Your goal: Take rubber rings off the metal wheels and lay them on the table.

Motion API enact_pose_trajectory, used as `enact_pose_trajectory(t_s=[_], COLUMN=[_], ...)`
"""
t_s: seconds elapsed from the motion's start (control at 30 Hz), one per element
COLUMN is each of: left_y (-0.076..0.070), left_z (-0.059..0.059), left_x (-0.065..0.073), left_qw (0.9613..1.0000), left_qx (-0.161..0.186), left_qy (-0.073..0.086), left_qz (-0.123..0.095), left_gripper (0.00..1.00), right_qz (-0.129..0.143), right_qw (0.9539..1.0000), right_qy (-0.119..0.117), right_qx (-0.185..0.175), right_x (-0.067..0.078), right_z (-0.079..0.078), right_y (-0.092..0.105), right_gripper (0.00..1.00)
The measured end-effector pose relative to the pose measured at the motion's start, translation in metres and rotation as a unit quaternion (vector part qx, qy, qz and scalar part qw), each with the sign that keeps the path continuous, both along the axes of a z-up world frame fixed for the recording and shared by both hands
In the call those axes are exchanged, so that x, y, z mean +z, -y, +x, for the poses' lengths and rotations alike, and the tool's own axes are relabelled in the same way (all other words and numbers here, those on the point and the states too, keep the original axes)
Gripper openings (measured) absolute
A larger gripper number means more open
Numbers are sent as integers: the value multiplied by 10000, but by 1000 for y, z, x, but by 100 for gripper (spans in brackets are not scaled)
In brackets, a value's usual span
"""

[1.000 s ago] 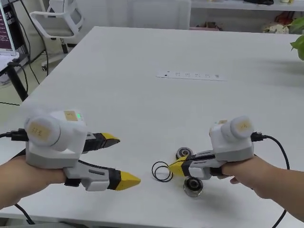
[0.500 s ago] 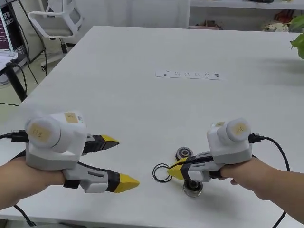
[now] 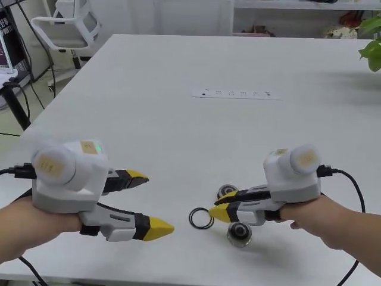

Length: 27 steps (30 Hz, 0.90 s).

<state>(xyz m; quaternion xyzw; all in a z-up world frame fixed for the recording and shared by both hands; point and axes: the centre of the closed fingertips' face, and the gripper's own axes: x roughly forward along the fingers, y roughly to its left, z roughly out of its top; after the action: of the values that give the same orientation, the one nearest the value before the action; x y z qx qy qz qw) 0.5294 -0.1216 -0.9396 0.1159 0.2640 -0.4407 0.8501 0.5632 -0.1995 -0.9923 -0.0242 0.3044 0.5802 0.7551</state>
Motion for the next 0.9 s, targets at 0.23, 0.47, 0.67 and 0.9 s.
enact_pose_trajectory(t_s=[0.23, 0.47, 0.67, 0.9], left_y=[4, 11, 20, 28], left_z=[7, 15, 26, 38], left_x=[5, 9, 10, 8], left_qw=[10000, 9999, 9998, 9996], left_qx=[-21, -54, -129, -214], left_qy=[40, 83, 144, 198], left_qz=[-5, -28, -37, 43], left_gripper=[68, 66, 63, 61], right_qz=[167, 276, 281, 278], right_qw=[9997, 9987, 9978, 9965], right_qy=[81, 150, 227, 327], right_qx=[-184, -390, -563, -711], right_x=[10, 16, 19, 21], right_z=[7, 15, 18, 27], right_y=[7, 18, 27, 39], right_gripper=[17, 19, 20, 22])
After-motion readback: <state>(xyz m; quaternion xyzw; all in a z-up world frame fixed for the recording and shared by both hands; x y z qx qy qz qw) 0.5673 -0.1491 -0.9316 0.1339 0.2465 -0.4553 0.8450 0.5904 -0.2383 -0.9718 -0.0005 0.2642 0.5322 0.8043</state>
